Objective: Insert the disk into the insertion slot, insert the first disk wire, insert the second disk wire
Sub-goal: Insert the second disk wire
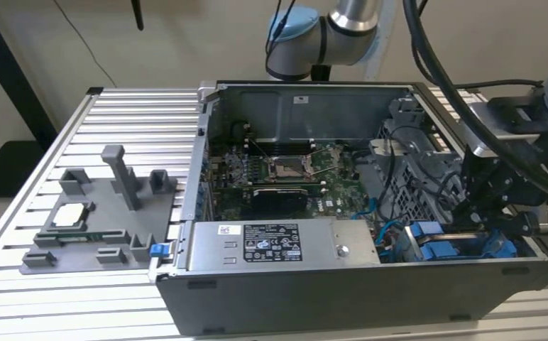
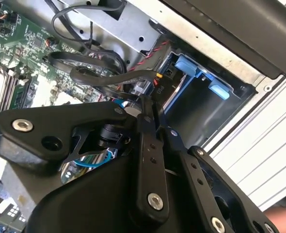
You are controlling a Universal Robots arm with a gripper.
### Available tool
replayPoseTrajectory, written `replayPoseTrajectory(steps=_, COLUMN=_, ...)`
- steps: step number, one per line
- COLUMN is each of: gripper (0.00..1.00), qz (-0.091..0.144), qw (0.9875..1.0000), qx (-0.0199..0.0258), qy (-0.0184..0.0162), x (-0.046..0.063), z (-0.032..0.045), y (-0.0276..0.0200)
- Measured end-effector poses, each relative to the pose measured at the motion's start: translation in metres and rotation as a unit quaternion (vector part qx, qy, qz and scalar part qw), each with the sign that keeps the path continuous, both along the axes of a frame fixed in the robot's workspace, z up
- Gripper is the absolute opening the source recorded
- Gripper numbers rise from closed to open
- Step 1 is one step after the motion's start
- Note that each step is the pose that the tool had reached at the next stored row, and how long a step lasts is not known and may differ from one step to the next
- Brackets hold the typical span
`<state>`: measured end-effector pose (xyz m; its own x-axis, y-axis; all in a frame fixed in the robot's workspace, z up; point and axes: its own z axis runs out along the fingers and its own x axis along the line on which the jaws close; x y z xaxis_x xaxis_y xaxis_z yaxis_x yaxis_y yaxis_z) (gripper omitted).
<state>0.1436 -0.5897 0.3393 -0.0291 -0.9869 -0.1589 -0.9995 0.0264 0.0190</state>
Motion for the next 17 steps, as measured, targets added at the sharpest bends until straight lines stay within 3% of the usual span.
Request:
replayPoseTrajectory(steps=3, gripper=0.00, qz=-0.001, qw=1.0000, qx=-0.0001, qy=-0.0003, x=-0.001, z=-0.0023, y=0.0001)
replayPoseTrajectory(steps=4, gripper=1.00, qz=-0.001, qw=1.0000, qx=0.0004, qy=-0.0004, x=-0.001, z=-0.0027, y=0.0001)
replayPoseTrajectory(steps=7, gripper=1.00, qz=-0.002, qw=1.0000, qx=0.0007, qy=-0.0003, x=-0.001, z=0.0030, y=0.0000)
replayPoseTrajectory(steps=12, gripper=1.00, qz=-0.002, qw=1.0000, qx=0.0008, qy=-0.0003, x=-0.001, z=0.0254, y=0.0000)
replayPoseTrajectory(steps=17, gripper=1.00, qz=-0.002, qw=1.0000, qx=0.0007, qy=-0.0003, x=-0.001, z=0.0433, y=0.0000)
